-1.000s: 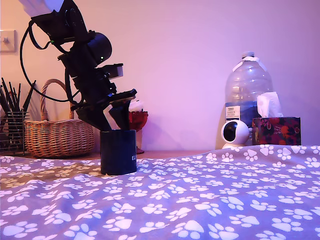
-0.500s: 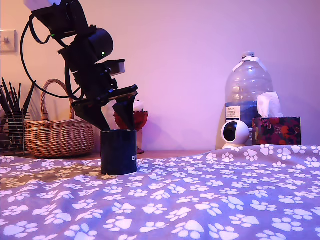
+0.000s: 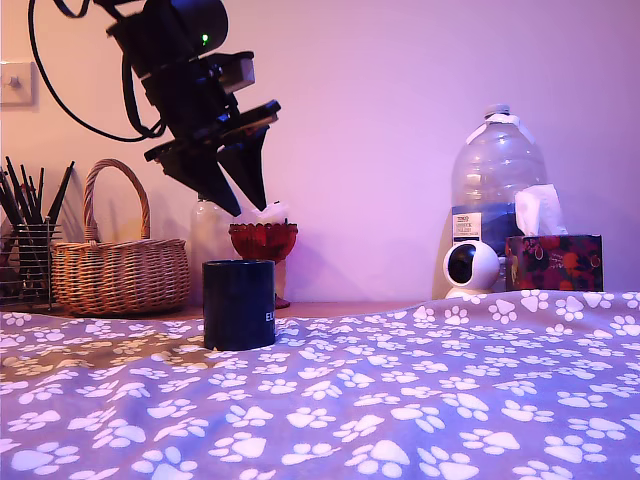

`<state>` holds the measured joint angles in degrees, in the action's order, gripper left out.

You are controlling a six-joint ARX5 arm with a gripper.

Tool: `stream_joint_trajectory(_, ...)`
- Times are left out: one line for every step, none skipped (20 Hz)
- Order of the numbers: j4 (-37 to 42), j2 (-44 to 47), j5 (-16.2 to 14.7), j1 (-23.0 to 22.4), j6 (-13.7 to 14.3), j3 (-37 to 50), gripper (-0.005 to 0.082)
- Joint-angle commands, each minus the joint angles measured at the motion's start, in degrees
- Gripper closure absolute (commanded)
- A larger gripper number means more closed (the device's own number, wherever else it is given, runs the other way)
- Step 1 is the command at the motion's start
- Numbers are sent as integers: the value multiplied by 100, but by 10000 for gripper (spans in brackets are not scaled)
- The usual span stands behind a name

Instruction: Pick the coffee capsule and then drop it inside the coffee cup in front of you

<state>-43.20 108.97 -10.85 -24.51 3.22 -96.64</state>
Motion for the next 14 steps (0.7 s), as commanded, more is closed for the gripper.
stream_joint_trajectory(70, -181, -22, -48, 22, 146, 785)
stream_joint_trajectory(208, -317, -20, -68, 2, 326, 786)
stream_joint_trajectory(374, -463, -20, -87, -24, 560, 786)
stream_joint_trajectory(507, -632, -17, -90, -68, 802, 786)
stream_joint_trajectory(671, -798, -13, -90, -136, 1106, 786)
stream_joint_trajectory(852, -990, -9, -87, -160, 1412, 786)
stream_joint_trajectory(1019, -1193, -4, -50, -195, 1729, 786)
stream_joint_trajectory(1213, -1377, -4, 4, -216, 2052, 786)
stream_joint_trajectory(1381, -1576, -4, 68, -267, 2361, 785)
stream_joint_trajectory(1543, -1762, -4, 133, -326, 2658, 785)
stream_joint_trajectory(1672, -1921, -2, 197, -380, 2916, 785)
stream_joint_trajectory(1801, -2100, 0, 280, -433, 3163, 785)
stream_joint_trajectory(1928, -2253, 0, 374, -450, 3394, 785)
stream_joint_trajectory(2017, -2402, -2, 476, -494, 3602, 785)
